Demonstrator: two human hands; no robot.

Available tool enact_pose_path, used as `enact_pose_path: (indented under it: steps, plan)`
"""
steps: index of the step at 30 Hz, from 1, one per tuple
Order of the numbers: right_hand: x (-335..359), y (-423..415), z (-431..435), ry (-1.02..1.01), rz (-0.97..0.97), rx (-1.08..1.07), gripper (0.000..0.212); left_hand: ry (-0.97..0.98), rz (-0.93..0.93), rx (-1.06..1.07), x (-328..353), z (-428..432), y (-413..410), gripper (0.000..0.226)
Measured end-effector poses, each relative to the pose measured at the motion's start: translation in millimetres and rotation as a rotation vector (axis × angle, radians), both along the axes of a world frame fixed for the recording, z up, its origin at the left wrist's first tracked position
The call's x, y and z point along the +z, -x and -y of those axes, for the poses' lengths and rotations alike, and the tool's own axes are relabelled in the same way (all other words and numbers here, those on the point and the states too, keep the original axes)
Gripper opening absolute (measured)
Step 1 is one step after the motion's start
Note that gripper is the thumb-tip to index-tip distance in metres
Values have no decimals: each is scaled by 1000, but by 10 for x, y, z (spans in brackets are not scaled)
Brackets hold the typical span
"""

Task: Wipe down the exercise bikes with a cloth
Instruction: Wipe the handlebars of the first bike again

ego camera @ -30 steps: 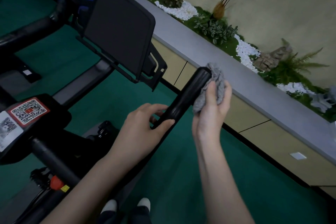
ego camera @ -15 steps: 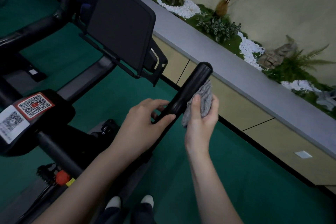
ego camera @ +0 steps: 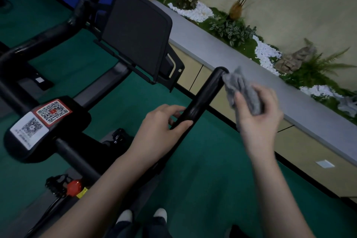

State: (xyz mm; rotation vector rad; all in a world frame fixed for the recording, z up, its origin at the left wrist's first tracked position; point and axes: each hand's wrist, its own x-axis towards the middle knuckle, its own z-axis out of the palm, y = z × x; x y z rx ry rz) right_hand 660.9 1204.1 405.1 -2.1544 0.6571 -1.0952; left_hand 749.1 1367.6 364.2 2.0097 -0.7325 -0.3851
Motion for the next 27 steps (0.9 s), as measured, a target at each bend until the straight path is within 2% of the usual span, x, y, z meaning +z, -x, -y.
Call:
enact_pose_path:
  steps: [4,9,14,18,23,27]
  plan:
    - [436,-352,95,364,-117,133,18,-1,-3,-13,-13,-3,-17,38]
    - [746,-772,171,627,-669,451,19,19,-24,0,-47,4,-30,36]
    - [891,-1015,140,591,-1005,704,19,73,-76,12,-100,16,-36,38]
    - [765,-1087,-5,521,-1238,812,21,98,-81,19,-127,19,-38,40]
    - [722,-1168,-2,582,-1336,817,21,107,-85,29,-138,29,-46,38]
    - [860,-1238,138,647,-1294,695,17,108,-100,9,-130,18,-43,37]
